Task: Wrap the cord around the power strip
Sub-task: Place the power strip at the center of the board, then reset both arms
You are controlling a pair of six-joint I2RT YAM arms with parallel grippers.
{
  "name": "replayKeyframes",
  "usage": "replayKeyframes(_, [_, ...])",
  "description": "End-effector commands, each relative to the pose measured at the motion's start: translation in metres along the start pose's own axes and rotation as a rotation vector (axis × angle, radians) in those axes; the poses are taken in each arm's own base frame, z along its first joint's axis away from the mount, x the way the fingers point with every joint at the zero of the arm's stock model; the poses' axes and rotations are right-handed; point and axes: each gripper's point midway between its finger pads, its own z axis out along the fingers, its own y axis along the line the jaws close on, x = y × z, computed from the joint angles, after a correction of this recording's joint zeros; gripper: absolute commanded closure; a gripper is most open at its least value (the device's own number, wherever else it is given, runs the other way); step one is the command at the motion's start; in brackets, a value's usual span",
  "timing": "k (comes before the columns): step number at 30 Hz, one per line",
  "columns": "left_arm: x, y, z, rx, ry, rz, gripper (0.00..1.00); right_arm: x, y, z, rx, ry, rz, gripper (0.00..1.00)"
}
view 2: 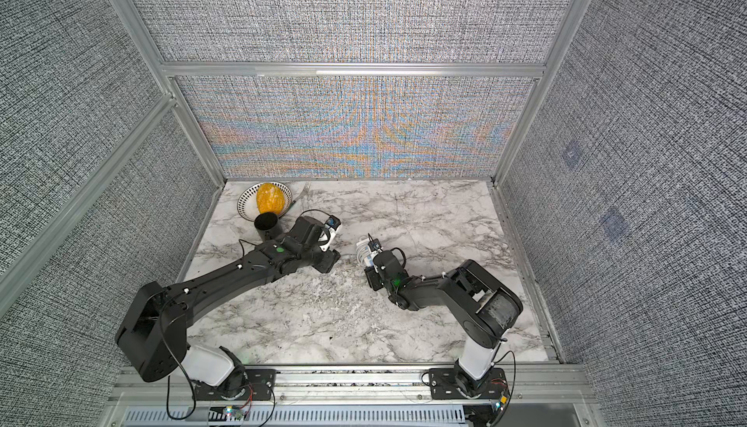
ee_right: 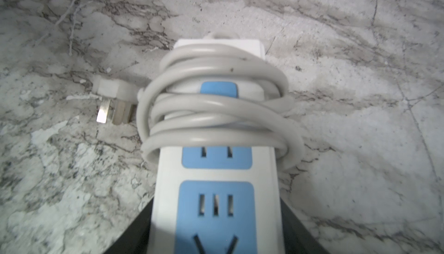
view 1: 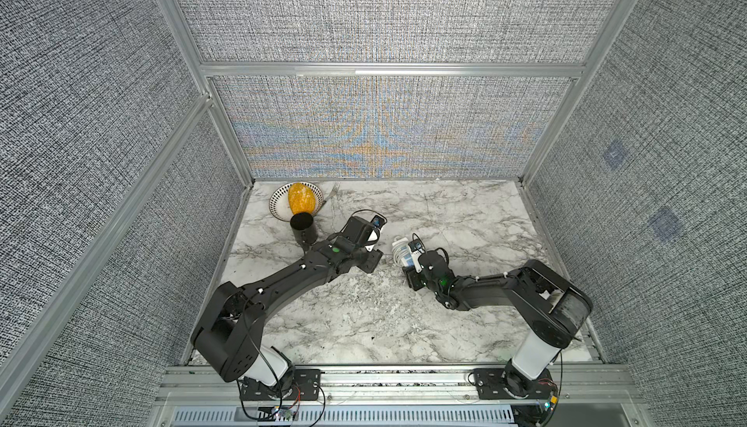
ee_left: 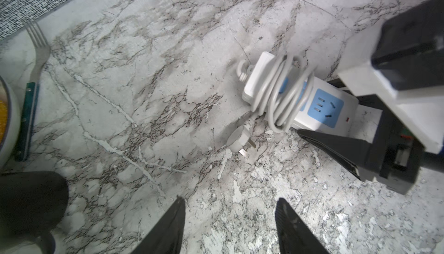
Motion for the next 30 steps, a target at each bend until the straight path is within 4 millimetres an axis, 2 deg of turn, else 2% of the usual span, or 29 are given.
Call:
replayKeyframes(1, [-0.002,0.008,-0.003,-0.035,-0.013,0.003,0.38,0.025,-0.001,-0.005,0.001,0.115,-0.031,0.21])
replayKeyframes(3, [-0.002,0.010,-0.005,-0.044,-0.018,0.003,0.38,0.019,0.002,-0.006,-0.014,0.098,-0.033,0.13])
replayKeyframes(4, [-0.002,0.011,-0.006,-0.046,-0.021,0.001,0.38,0.017,0.002,-0.007,-0.019,0.089,-0.027,0.03])
replayKeyframes(11, [-0.002,0.020,-0.012,-0.072,-0.047,-0.015,0.38,-0.002,0.003,-0.014,-0.021,0.030,-0.015,0.02])
replayKeyframes(14, [-0.004,0.027,-0.019,-0.097,-0.083,-0.030,0.37,-0.009,-0.001,-0.024,-0.008,-0.004,-0.011,0.02])
replayKeyframes(16, [-0.008,0.032,-0.025,-0.122,-0.121,-0.045,0.33,-0.011,-0.004,-0.032,0.000,-0.017,-0.018,0.02])
replayKeyframes(19, [-0.014,0.045,-0.039,-0.172,-0.198,-0.074,0.24,-0.015,-0.007,-0.049,-0.003,-0.045,-0.016,0.02])
replayKeyframes(21, [-0.014,0.057,-0.053,-0.223,-0.254,-0.103,0.16,-0.020,-0.011,-0.069,0.007,-0.084,-0.001,0.02])
replayKeyframes(23, [-0.012,0.072,-0.068,-0.290,-0.320,-0.151,0.04,-0.026,-0.019,-0.091,0.029,-0.140,0.022,0.02])
replayKeyframes(24, [-0.006,0.081,-0.074,-0.328,-0.347,-0.179,0.00,-0.032,-0.025,-0.103,0.047,-0.177,0.033,0.02])
replayKeyframes(27, [0.012,0.110,-0.086,-0.449,-0.409,-0.283,0.00,-0.044,-0.042,-0.130,0.107,-0.291,0.055,0.02])
replayKeyframes(30, [0.029,0.134,-0.088,-0.525,-0.401,-0.331,0.01,-0.053,-0.057,-0.146,0.175,-0.371,0.016,0.02])
